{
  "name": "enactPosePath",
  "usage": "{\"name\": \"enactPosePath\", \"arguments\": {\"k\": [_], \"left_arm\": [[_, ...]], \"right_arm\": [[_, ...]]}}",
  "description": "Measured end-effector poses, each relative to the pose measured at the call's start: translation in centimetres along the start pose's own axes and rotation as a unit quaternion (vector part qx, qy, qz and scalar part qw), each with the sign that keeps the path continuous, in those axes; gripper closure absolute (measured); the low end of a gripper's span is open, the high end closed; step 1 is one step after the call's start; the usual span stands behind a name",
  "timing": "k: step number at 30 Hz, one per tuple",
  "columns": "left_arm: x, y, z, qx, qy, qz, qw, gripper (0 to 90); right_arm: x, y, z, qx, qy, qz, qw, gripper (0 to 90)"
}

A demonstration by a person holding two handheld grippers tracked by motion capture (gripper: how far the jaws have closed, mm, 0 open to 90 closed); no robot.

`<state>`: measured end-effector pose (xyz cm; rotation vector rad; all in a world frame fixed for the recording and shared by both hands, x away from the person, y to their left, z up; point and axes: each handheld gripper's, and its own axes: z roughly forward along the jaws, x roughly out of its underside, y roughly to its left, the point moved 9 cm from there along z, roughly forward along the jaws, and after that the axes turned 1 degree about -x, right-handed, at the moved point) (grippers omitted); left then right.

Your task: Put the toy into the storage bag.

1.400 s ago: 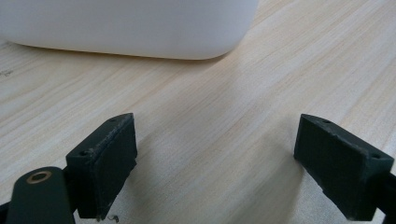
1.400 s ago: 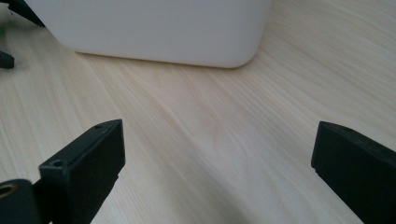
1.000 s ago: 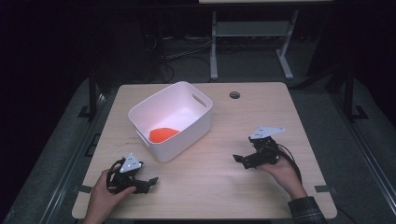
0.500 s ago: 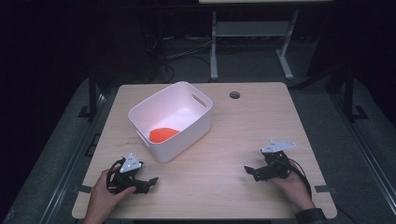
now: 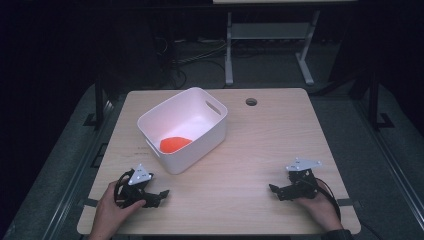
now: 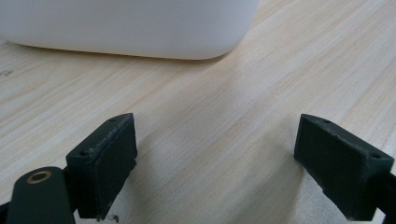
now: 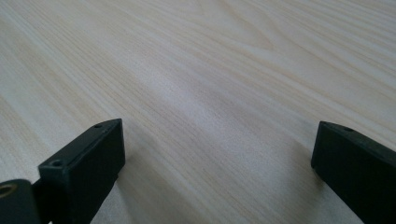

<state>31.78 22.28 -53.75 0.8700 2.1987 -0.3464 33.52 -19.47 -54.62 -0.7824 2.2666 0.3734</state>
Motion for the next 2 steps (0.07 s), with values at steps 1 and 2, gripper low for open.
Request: {"name": "enactPosePath", "arguments": {"k": [1, 2], "left_arm": [[-0.01, 0.0, 0.02, 0.0, -0.001, 0.0, 1.0, 12.4], [0.0, -0.01, 0.0, -0.001, 0.0, 0.001, 1.0, 12.4]], "right_arm": [[0.03, -0.01, -0.02, -0.001, 0.0, 0.0, 1.0, 2.5], [0.03, -0.04, -0.02, -0.001, -0.002, 0.0, 1.0, 2.5]]}}
